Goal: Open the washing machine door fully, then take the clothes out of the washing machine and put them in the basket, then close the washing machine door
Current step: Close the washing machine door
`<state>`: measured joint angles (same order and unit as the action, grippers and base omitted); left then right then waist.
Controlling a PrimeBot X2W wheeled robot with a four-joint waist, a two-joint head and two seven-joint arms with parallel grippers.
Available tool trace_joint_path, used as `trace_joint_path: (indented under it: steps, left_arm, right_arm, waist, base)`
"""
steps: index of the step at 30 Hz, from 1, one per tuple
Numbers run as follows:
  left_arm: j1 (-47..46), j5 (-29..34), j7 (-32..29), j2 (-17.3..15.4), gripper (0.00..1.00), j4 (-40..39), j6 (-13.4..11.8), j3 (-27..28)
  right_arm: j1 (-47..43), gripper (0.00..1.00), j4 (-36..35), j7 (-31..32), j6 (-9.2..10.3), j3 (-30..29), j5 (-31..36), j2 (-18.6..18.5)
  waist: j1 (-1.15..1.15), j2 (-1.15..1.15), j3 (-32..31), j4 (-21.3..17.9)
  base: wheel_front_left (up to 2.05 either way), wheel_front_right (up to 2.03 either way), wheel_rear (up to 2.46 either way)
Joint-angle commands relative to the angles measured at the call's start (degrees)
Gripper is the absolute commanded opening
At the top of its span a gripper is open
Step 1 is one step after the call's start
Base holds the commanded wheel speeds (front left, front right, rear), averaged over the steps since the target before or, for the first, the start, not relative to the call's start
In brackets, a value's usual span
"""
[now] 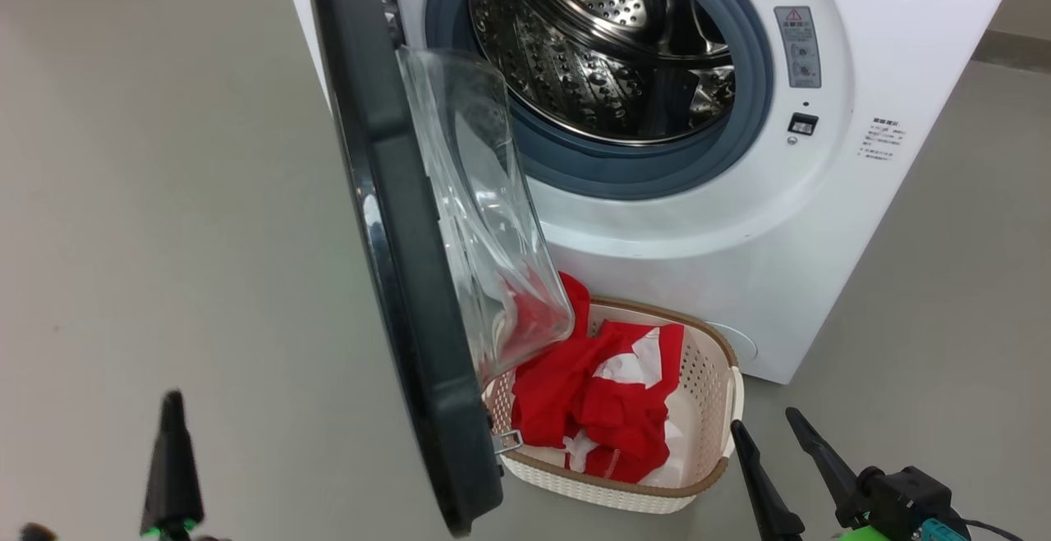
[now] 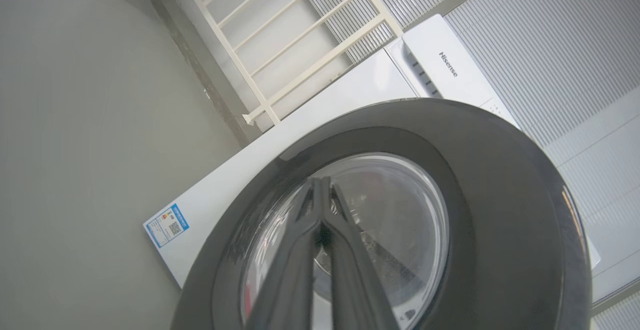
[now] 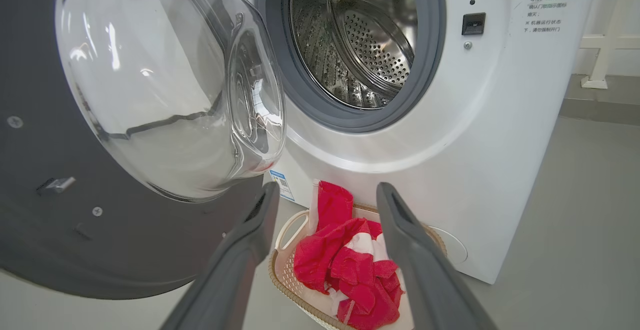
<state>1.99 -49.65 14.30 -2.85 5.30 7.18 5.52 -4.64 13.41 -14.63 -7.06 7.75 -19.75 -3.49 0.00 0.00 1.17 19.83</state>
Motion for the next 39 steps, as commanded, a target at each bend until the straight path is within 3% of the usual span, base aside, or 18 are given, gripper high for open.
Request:
trace_joint_path:
  steps: [1, 5, 7, 10, 13, 17, 25, 39]
  left_arm:
    - [-3.2, -4.8, 0.7, -0.9, 0.00, -2.4, 0.3, 2.0]
    - [-4.3, -28.3, -0.1, -3.7, 0.00, -5.8, 0.3, 0.3]
    - [-4.6, -38.4, -4.2, -4.9, 0.00, -7.5, 0.3, 1.0]
    - [-4.7, -50.7, -15.7, -5.5, 0.00, -8.0, 0.3, 3.1]
    - [-4.1, -57.7, -29.9, -6.3, 0.00, -6.5, 0.3, 3.8]
    - [-3.7, -58.3, -42.5, -7.1, 0.00, -5.6, 0.3, 5.4]
    - [-4.0, -53.4, -56.7, -5.2, 0.00, -5.3, 0.3, 6.1]
    - [-6.0, -46.7, -59.6, -0.8, 0.00, -9.7, 0.3, 4.1]
  right_arm:
    - [1.2, 1.00, -1.2, -0.4, -0.43, 1.2, 0.0, -0.4]
    - [1.6, 1.00, -1.2, -0.4, -0.43, 1.2, 0.0, -0.4]
    - [1.8, 1.00, -1.3, -0.4, -0.43, 1.0, 0.0, -0.4]
    - [2.1, 1.00, -1.3, -0.4, -0.43, 1.0, 0.2, -0.3]
    - [2.5, 1.00, -1.3, -0.4, -0.43, 0.9, 0.2, -0.3]
    - [3.0, 1.00, -1.3, -0.4, -0.43, 0.9, 0.3, -0.2]
    - [4.0, 1.00, -1.5, -0.4, -0.43, 0.6, 0.4, -0.1]
    - [6.0, 1.00, -2.2, -0.4, -0.43, 0.0, 1.0, 0.1]
  waist:
    - [0.00, 0.00, 0.4, -0.4]
    - [0.00, 0.00, 1.2, -1.4]
    - [0.00, 0.00, 1.6, -1.9]
    - [0.00, 0.00, 2.3, -2.7]
    - [0.00, 0.00, 2.7, -3.4]
    - [0.00, 0.00, 3.4, -4.4]
    - [0.00, 0.00, 4.9, -6.5]
    - [0.00, 0.00, 7.4, -12.2]
  base:
    - [0.00, 0.00, 0.00]
    - [0.00, 0.00, 0.00]
    - [0.00, 0.00, 0.00]
    - [0.00, 0.00, 0.00]
    - [0.00, 0.00, 0.00]
    - [0.00, 0.00, 0.00]
    - [0.00, 0.00, 0.00]
    - [0.00, 0.00, 0.00]
